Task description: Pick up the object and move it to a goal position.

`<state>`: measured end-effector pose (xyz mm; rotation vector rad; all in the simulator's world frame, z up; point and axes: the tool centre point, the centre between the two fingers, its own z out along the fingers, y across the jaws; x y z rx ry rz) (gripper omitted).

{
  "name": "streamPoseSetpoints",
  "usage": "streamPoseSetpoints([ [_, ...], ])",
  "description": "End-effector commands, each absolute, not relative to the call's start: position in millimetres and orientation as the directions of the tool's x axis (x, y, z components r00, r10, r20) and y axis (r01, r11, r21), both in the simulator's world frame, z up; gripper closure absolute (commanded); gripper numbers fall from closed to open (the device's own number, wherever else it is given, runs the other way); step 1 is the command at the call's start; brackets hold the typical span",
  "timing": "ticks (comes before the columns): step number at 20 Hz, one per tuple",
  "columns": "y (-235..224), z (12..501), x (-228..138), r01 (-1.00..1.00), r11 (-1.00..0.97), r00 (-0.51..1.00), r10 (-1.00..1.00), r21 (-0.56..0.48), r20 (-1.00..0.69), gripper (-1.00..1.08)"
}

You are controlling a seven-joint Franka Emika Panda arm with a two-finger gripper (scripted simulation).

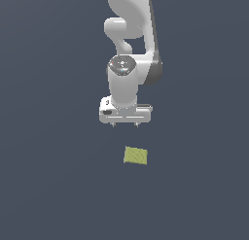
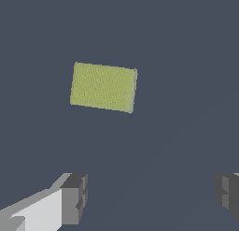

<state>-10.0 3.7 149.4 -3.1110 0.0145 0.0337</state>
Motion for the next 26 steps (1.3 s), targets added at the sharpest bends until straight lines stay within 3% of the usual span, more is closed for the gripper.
streamPoseSetpoints([
  [1, 5, 148, -9, 0.012, -0.999, 1.0, 0.013, -0.029, -0.022, -0.92],
  [14, 14, 132, 9, 0.284, -0.959, 0.959, 0.284, -0.018, -0.02, -0.92],
  [26, 27, 109, 31, 0.617, -0.787, 0.787, 0.617, -0.011, -0.019, -0.92],
])
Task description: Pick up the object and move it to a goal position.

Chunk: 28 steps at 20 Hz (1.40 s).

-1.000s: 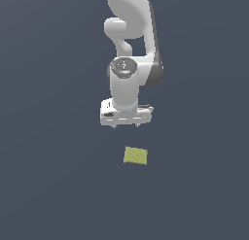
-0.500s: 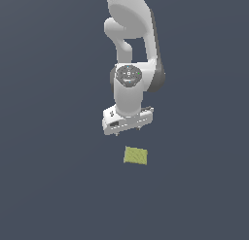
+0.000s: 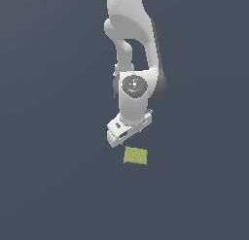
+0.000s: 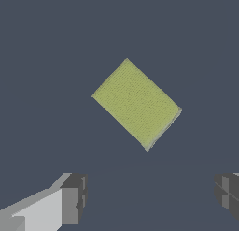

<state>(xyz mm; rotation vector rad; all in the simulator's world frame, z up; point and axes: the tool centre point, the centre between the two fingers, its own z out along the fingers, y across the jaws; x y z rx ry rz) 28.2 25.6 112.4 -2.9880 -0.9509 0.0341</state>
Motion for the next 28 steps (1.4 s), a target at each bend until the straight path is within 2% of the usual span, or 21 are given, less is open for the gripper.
streamPoseSetpoints([
  [1, 28, 108, 33, 0.641, -0.767, 0.767, 0.641, -0.011, -0.018, -0.92],
  [15, 44, 81, 57, 0.902, -0.432, 0.432, 0.902, -0.008, -0.011, -0.92],
  [28, 53, 63, 72, 0.987, -0.162, 0.162, 0.987, -0.002, -0.002, -0.92],
])
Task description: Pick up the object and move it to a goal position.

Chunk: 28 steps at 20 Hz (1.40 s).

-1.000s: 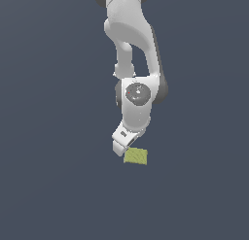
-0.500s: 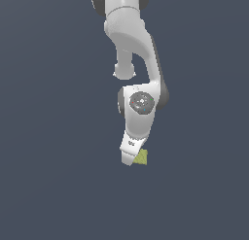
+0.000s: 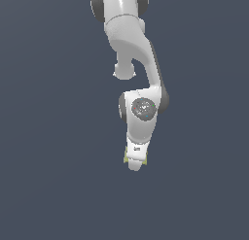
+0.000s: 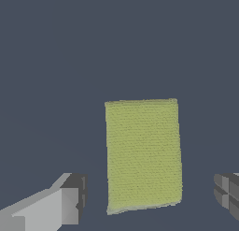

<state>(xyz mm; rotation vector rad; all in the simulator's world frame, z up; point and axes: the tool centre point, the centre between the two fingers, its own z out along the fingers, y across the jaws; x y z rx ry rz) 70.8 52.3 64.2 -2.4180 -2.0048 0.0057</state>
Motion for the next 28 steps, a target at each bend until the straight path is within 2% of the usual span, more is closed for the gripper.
streamPoseSetpoints([
  [1, 53, 62, 73, 0.989, -0.151, 0.151, 0.989, -0.001, -0.001, -0.92],
  [12, 54, 57, 74, 0.993, -0.12, 0.12, 0.993, 0.0, 0.0, -0.92],
  [21, 55, 17, 73, 0.993, -0.115, 0.115, 0.993, 0.0, -0.001, -0.92],
  [27, 54, 10, 75, 0.993, -0.115, 0.115, 0.993, 0.0, 0.0, -0.92],
  [28, 54, 10, 75, 0.993, -0.115, 0.115, 0.993, 0.0, 0.0, 1.08],
])
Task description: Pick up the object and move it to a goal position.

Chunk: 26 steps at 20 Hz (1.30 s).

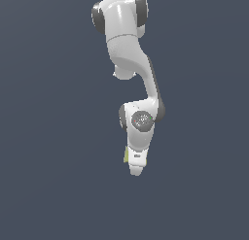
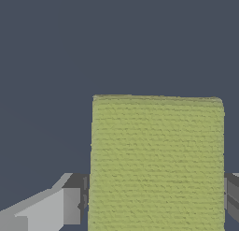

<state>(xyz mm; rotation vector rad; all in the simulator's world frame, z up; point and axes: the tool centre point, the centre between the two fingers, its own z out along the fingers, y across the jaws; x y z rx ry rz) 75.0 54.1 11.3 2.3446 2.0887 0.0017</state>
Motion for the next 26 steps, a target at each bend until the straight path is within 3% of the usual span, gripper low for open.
streamPoseSetpoints([
  [1, 54, 10, 75, 0.993, -0.115, 0.115, 0.993, 0.0, 0.0, 1.08],
  [15, 56, 18, 75, 0.993, -0.115, 0.115, 0.993, 0.002, 0.0, 1.08],
  [26, 80, 87, 67, 0.993, -0.114, 0.114, 0.993, 0.002, -0.002, 1.08],
])
